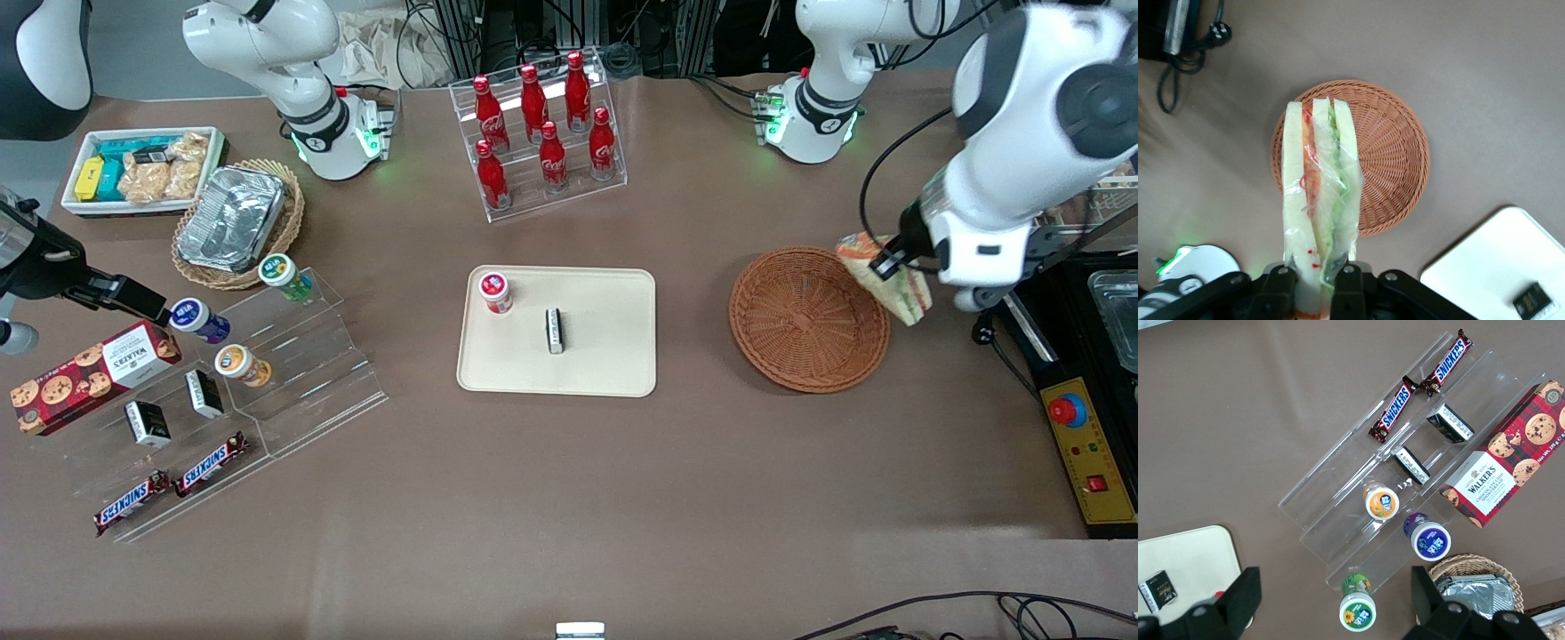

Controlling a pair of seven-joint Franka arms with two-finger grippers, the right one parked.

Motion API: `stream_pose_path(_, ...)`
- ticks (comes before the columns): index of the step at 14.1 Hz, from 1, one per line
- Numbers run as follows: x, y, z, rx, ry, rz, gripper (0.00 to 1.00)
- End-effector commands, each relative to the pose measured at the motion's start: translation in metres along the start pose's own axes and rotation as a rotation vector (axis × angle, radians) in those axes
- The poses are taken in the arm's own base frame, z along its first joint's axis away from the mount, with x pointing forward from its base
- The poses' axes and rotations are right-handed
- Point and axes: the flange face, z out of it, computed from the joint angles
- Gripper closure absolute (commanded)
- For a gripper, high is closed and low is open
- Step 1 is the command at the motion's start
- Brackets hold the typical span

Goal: Place sandwich from basket to tray
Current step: 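Lift the sandwich up out of the basket with the left gripper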

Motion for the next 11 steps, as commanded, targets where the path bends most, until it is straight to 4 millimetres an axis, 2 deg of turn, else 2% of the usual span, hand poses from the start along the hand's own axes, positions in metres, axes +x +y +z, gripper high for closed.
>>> stream_pose_path(1, 0.004, -0.008, -0.031, 0.009, -0.017, 0.031, 1.0)
stream_pose_path(3, 0.007, -0.011, -0.034, 0.006, -0.016, 0.021, 1.0)
stream_pose_path(7, 0.001, -0.006, -0.034, 0.008, -0.014, 0.038, 1.0)
stream_pose_path(8, -0.003, -0.003, -0.032, 0.013, -0.016, 0.047, 1.0)
stream_pose_path(11, -0.032, 0.026, -0.022, 0.034, -0.019, 0.106, 1.0)
